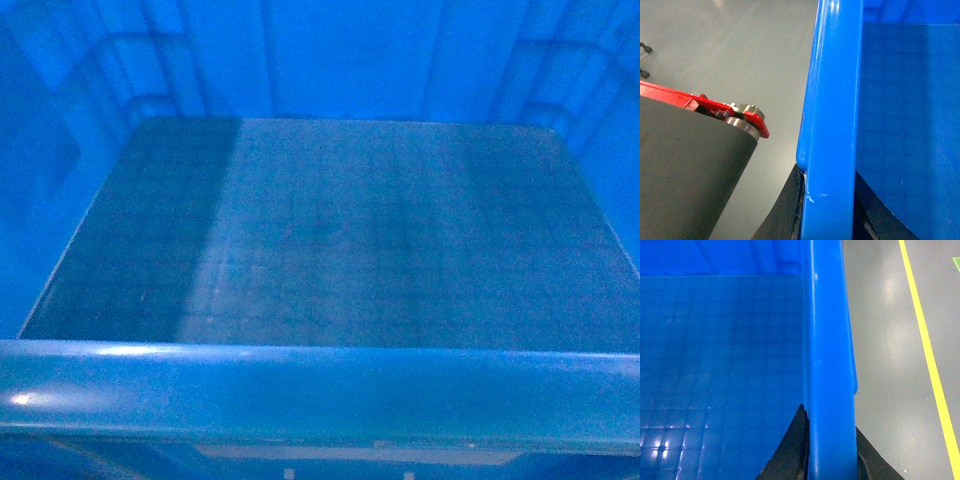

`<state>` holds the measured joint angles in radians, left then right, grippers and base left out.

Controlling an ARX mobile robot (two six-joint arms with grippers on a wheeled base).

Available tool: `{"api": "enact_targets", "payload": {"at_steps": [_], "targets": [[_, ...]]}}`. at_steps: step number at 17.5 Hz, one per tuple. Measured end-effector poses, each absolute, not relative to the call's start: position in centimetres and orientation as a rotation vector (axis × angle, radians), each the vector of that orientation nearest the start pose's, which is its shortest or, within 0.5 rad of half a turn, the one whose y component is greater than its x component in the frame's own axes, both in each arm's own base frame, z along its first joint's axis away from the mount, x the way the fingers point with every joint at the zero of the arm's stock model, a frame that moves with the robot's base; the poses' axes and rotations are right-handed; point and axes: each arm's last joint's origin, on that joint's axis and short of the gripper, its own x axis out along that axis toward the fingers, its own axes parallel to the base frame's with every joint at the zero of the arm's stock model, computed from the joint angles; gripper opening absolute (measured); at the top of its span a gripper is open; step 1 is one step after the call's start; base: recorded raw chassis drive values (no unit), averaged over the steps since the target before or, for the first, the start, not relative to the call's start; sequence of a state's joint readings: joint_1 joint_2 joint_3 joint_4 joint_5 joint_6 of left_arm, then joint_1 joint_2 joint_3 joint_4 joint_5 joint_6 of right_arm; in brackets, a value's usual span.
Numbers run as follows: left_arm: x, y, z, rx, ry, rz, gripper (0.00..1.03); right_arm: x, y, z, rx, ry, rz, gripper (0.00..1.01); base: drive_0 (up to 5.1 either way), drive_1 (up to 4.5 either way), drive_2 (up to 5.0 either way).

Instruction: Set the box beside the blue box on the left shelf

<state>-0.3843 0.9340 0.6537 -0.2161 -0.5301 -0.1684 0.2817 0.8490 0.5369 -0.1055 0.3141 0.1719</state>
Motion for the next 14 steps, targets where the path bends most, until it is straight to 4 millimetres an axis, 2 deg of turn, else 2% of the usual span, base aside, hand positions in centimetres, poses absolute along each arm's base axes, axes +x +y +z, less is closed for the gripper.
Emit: {"api": "enact_targets", "payload": {"at_steps": [4, 8, 14], "targets": [[18.78, -6.02, 26.15, 0.053, 0.431, 0.178, 0.14, 17.95, 4.26, 24.49, 0.047, 0.395, -0.066, 0.10, -1.7, -1.72, -1.7], [18.78, -6.02, 26.14, 0.053, 0.432, 0.178, 0.14, 17.94, 4.25, 24.48, 0.047, 0.396, -0.067, 0.10, -0.3, -0.28, -0.3], [18.73, -6.00, 26.20, 0.052, 0.429, 0.177, 0.14, 17.94, 4.26, 24.50, 0.048, 0.394, -0.066, 0.09, 0.0, 3.96, -4.0]]}}
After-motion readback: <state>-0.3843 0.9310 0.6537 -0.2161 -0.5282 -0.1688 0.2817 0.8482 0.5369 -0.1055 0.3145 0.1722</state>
